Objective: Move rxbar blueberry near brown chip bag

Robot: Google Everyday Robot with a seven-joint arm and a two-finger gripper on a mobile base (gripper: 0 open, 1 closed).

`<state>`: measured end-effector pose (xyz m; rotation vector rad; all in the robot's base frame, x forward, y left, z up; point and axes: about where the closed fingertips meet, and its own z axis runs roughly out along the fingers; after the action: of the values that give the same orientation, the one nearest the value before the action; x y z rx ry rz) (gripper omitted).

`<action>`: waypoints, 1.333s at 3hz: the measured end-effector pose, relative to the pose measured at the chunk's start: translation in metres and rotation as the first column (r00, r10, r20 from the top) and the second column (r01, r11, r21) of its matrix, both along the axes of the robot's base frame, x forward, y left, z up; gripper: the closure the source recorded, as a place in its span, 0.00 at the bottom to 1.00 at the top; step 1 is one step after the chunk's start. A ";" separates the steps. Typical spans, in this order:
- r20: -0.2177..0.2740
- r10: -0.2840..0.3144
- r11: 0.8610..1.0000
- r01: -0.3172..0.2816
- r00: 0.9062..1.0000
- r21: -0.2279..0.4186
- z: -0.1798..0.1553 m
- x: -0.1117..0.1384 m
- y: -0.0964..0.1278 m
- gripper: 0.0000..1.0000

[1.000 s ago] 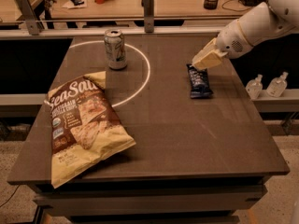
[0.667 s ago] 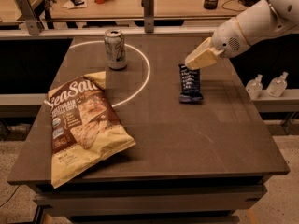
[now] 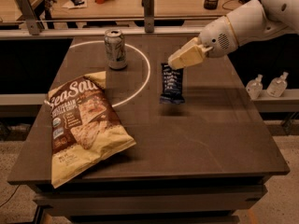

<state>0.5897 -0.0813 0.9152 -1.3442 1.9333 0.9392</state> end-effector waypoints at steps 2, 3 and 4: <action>-0.033 0.032 0.998 -0.030 0.999 0.060 0.004 -0.014 0.027 1.00; -0.048 0.044 0.998 -0.042 0.998 0.057 0.001 -0.014 0.031 1.00; -0.096 0.088 0.994 -0.081 0.991 0.070 -0.004 -0.027 0.054 1.00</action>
Offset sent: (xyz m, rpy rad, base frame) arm -0.0104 0.0200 0.0044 0.0468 0.0248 0.0217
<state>0.5624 -0.0269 0.9114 -1.3741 1.9128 1.1205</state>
